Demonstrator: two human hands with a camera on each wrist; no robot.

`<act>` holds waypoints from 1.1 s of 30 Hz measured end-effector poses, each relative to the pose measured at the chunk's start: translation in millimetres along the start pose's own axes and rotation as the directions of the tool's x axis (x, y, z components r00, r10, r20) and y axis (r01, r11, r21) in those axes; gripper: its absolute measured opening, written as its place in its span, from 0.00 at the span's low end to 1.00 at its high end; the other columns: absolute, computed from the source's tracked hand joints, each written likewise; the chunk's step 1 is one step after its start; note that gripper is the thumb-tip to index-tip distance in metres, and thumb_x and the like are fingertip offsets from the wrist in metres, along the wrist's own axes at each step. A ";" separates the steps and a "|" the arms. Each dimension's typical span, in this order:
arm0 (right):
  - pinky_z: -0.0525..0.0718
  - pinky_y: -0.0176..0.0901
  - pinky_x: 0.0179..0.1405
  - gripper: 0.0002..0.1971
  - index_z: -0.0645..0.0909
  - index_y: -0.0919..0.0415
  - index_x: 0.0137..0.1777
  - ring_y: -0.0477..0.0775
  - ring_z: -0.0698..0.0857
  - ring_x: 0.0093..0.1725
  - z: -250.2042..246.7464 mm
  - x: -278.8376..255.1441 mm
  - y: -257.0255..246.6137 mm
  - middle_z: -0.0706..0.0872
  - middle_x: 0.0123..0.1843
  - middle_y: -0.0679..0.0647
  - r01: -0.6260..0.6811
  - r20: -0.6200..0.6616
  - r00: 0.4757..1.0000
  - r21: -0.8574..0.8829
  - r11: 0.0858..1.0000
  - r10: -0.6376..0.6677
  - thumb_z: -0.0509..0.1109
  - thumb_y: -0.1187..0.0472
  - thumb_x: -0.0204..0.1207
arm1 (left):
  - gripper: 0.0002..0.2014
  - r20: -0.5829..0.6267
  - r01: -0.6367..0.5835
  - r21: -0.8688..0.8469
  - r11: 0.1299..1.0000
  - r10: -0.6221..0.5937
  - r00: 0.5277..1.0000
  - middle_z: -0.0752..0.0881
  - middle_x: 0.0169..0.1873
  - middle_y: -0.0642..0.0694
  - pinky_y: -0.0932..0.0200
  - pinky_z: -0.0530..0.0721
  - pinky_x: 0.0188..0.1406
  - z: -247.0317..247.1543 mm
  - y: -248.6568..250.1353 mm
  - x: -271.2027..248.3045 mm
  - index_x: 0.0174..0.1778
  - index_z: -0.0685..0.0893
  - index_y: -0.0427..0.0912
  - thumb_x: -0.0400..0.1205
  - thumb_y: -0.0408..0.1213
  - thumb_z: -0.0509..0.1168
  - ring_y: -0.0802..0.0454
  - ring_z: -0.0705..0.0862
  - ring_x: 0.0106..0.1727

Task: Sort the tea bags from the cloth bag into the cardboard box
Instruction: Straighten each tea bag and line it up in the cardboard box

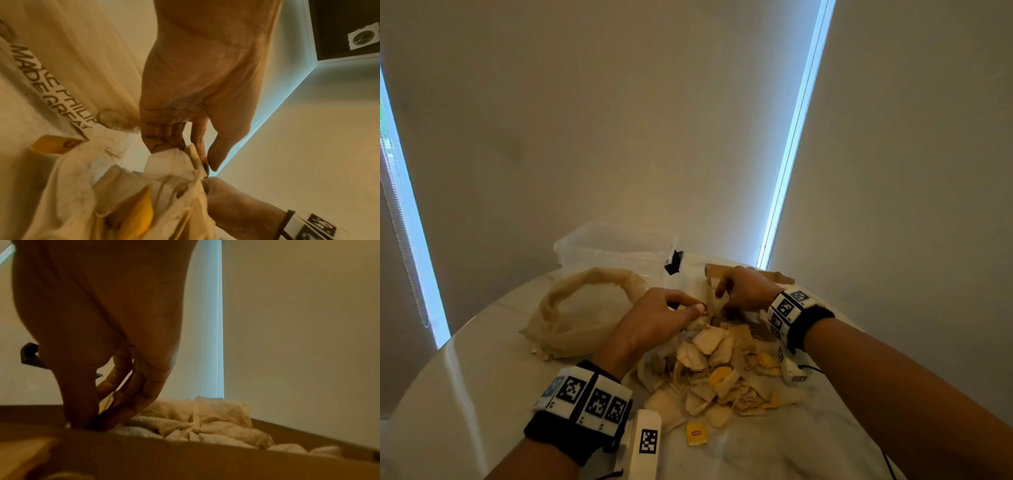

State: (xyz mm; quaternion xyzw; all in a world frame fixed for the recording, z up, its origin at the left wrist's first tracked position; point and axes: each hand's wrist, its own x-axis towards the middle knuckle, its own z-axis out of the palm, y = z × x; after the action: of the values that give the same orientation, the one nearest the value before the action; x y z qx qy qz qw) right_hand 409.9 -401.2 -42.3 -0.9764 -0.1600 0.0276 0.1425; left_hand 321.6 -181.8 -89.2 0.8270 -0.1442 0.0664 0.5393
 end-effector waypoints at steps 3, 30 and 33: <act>0.77 0.32 0.39 0.18 0.88 0.53 0.60 0.43 0.82 0.45 4.7 3.4 2.2 0.82 0.47 0.42 0.006 -0.043 0.999 0.007 1.000 -0.006 0.87 0.63 0.72 | 0.07 0.005 0.004 -0.004 1.000 -0.004 1.000 0.94 0.51 0.59 0.44 0.89 0.66 0.7 0.1 -0.8 0.54 0.96 0.57 0.84 0.51 0.75 0.59 0.90 0.58; 0.91 0.39 0.50 0.09 0.93 0.58 0.59 0.50 0.91 0.51 9.3 -18.0 -9.7 0.94 0.55 0.52 -0.060 0.004 0.998 0.030 0.998 0.060 0.75 0.63 0.83 | 0.21 -0.021 0.028 -0.086 0.996 -0.030 0.999 0.88 0.56 0.48 0.62 0.90 0.38 -2.9 13.9 -8.1 0.75 0.81 0.62 0.89 0.37 0.70 0.56 0.93 0.43; 0.86 0.39 0.54 0.10 0.91 0.54 0.64 0.49 0.88 0.55 -5.8 -40.6 -21.3 0.90 0.56 0.46 0.014 -0.133 0.991 0.271 0.963 0.023 0.73 0.59 0.87 | 0.22 -0.033 0.028 -0.115 0.993 -0.032 0.999 0.89 0.57 0.49 0.63 0.88 0.37 -3.0 14.8 -8.1 0.77 0.79 0.60 0.88 0.39 0.72 0.57 0.93 0.44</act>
State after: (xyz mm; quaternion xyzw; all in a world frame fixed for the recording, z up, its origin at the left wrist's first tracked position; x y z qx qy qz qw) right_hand 365.5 -396.4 -30.3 -0.9477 -0.1425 -0.0164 0.2851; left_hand 309.4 -183.3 -77.2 0.7954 -0.1260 0.0641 0.5893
